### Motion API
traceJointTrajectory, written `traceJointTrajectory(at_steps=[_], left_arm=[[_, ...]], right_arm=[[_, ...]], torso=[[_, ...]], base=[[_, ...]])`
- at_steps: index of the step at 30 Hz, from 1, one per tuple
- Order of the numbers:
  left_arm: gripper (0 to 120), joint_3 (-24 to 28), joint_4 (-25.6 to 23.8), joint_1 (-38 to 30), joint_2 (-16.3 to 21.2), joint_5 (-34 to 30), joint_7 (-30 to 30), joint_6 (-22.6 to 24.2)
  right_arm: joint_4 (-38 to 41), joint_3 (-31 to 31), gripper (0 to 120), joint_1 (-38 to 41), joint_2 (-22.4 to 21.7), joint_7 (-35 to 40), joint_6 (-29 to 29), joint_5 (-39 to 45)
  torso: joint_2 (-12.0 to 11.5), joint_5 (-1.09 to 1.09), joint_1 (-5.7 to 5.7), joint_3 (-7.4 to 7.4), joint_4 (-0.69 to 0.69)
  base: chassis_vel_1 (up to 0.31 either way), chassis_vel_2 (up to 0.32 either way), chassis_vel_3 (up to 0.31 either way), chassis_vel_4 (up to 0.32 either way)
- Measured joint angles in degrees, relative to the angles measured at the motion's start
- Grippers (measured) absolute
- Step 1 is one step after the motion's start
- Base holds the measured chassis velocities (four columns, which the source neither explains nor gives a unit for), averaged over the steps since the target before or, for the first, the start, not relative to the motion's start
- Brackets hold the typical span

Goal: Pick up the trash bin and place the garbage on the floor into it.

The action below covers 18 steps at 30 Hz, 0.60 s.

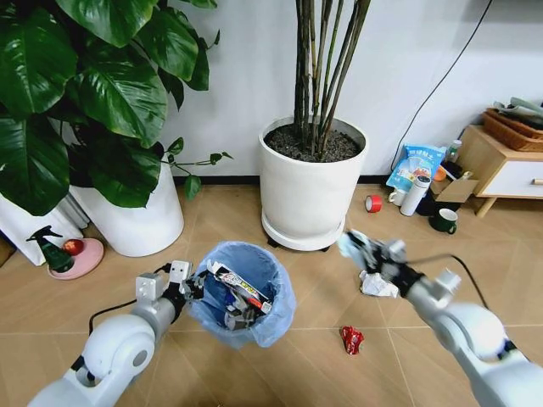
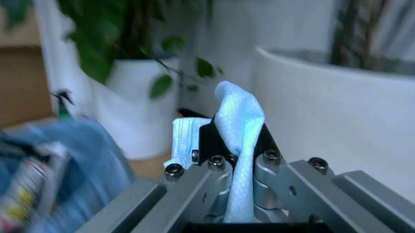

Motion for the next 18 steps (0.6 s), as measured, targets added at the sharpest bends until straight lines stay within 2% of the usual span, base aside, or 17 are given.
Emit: traceJointTrajectory(at_steps=[4,6,9,18], left_arm=[[0,0.74,1.05,-1.03,0.79,-0.69,0.61,0.19],[0,0.74,1.05,-1.03,0.79,-0.69,0.61,0.19],[0,3.41,2.47,-4.27,0.68,-2.31,0.31,0.48],[0,8.83,4.53,-10.44,-0.38,-4.44,-1.46,0.83]], right_arm=[[1.54,-5.41,0,6.05,-0.67,0.39,-2.04,2.23],[1.54,-5.41,0,6.05,-0.67,0.39,-2.04,2.23],[2.48,-11.46,0,11.04,-0.81,0.21,-3.63,5.21],[3.87,-19.01,0,12.31,-2.26,-1.02,-4.06,4.15]], torso=[[0.00,-0.01,0.00,0.00,0.01],[0.00,-0.01,0.00,0.00,0.01],[0.00,0.00,0.00,0.00,0.01],[0.00,0.00,0.00,0.00,-0.01]], base=[[0.000,0.000,0.000,0.000],[0.000,0.000,0.000,0.000],[0.000,0.000,0.000,0.000],[0.000,0.000,0.000,0.000]])
